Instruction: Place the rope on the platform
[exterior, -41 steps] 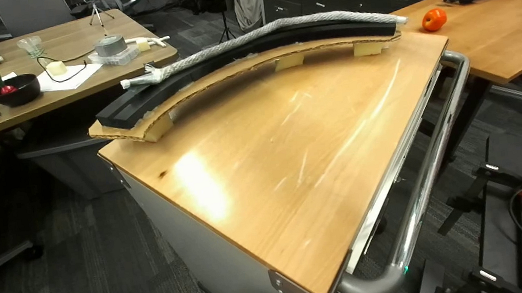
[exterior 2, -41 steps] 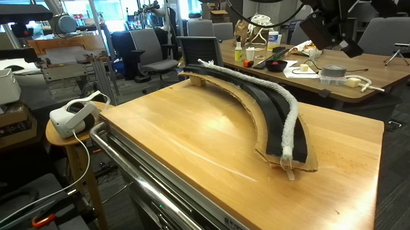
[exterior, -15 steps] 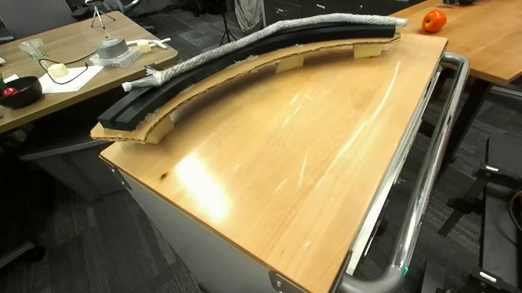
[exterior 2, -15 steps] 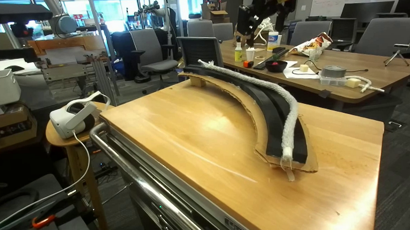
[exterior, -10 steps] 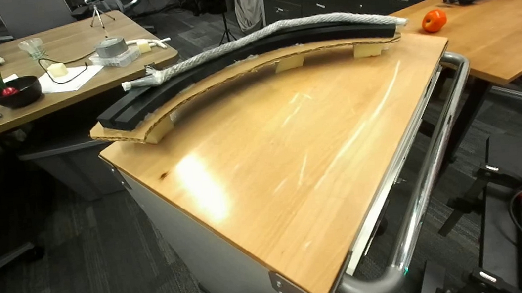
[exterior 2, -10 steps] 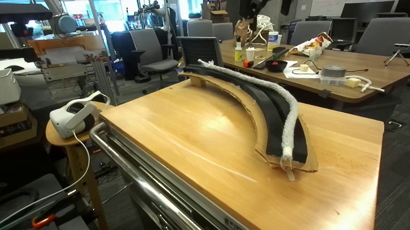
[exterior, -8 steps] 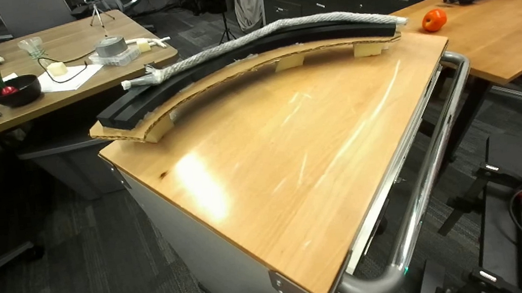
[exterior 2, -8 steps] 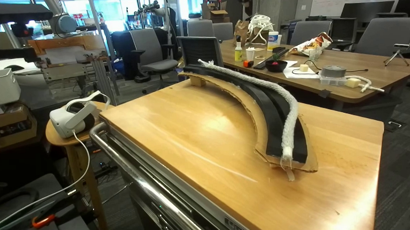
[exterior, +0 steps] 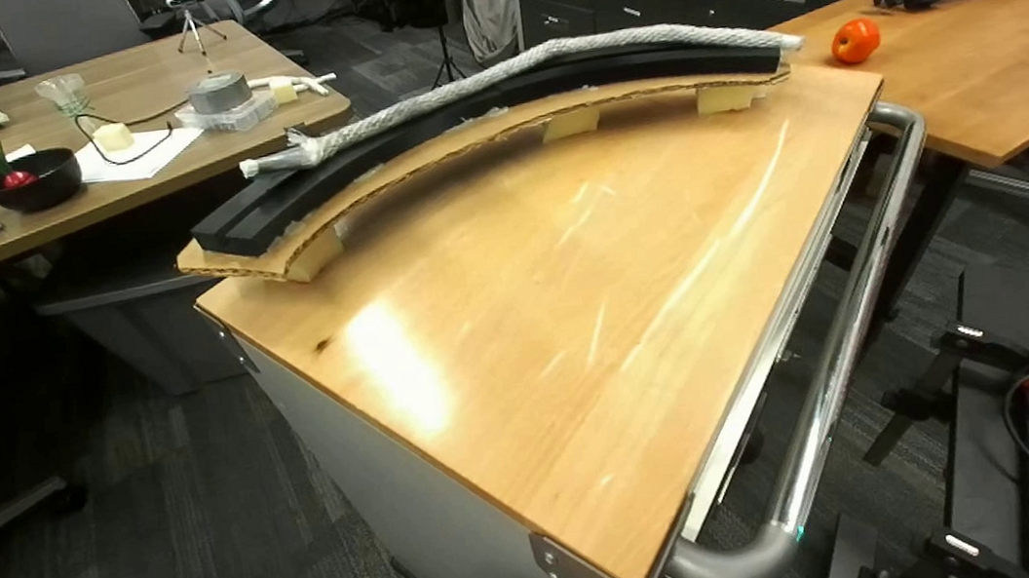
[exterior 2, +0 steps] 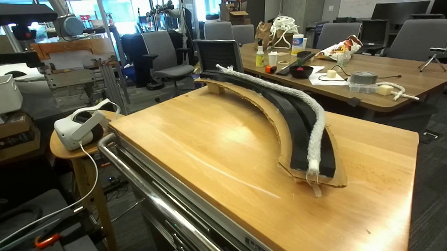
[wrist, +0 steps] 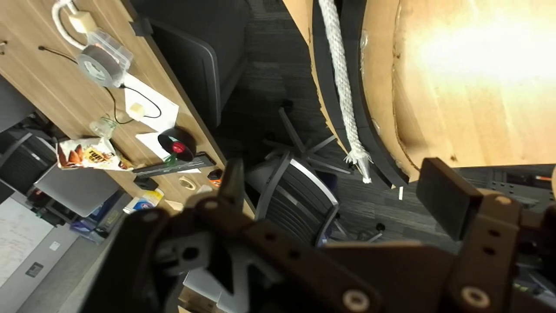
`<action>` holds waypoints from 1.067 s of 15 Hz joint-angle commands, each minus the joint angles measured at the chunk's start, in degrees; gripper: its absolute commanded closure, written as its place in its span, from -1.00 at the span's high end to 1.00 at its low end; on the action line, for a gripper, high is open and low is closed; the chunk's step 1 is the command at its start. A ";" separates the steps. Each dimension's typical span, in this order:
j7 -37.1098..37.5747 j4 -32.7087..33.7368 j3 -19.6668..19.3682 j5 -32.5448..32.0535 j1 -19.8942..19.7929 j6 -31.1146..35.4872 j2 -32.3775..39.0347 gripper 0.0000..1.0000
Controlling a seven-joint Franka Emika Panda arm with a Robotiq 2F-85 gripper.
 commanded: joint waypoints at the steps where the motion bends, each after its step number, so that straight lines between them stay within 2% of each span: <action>1: -0.05 1.79 -4.52 -0.45 4.58 -4.58 1.49 1.00; 3: -0.67 5.27 -6.95 0.76 5.90 -14.66 3.86 1.00; 4: 0.74 6.87 -7.50 -0.60 5.70 -19.24 5.06 1.00; 6: 6.81 9.71 -7.06 -7.92 4.34 -24.55 7.24 1.00; 7: 9.62 10.97 -6.82 -11.60 4.02 -25.52 8.05 1.00; 12: 19.94 13.89 -6.11 -28.29 3.74 -19.45 11.85 1.00; 14: 25.27 14.87 -5.65 -35.31 3.94 -19.28 13.16 1.00; 16: 27.08 16.02 -5.46 -36.77 4.20 -21.33 15.32 1.00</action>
